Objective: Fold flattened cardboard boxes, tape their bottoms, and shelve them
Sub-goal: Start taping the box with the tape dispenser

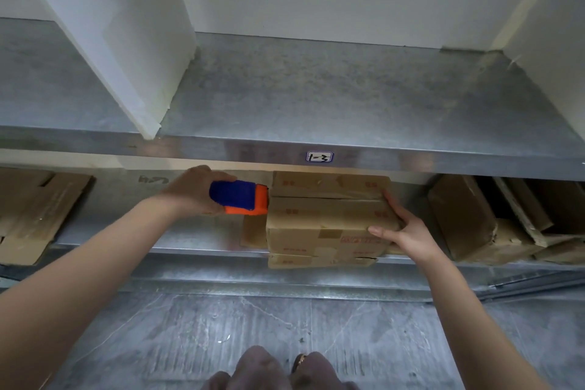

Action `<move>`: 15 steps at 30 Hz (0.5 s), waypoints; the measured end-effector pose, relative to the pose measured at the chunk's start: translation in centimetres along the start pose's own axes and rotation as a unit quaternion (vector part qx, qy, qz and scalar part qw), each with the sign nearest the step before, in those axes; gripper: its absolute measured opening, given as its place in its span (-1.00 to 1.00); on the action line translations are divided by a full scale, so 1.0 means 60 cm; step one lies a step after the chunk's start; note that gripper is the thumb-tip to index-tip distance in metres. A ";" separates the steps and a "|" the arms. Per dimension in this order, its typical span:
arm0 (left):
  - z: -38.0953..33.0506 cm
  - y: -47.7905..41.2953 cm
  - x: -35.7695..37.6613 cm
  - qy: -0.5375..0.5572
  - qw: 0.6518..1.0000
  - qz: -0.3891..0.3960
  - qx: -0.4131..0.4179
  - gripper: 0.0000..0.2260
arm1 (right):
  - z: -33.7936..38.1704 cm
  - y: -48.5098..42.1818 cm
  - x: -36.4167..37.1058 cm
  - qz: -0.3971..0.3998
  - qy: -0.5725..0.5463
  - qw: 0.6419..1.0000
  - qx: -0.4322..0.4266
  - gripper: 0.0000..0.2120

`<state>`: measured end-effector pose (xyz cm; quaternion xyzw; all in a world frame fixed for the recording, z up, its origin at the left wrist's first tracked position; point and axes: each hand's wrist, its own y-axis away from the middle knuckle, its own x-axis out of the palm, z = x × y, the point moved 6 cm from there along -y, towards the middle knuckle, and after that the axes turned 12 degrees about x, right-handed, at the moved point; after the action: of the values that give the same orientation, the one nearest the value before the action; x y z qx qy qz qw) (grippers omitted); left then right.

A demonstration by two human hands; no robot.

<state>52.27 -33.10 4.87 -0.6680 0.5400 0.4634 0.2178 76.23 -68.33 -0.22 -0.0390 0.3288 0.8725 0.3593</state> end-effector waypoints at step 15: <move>0.016 0.001 0.083 0.033 0.997 0.066 -0.036 -0.48 | 0.002 -0.002 -0.005 -0.013 -0.006 1.000 0.001 -0.11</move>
<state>51.79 -34.93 0.14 -0.6532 0.5727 0.4735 0.1450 76.55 -68.36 -0.10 -0.0379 0.3272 0.8678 0.3721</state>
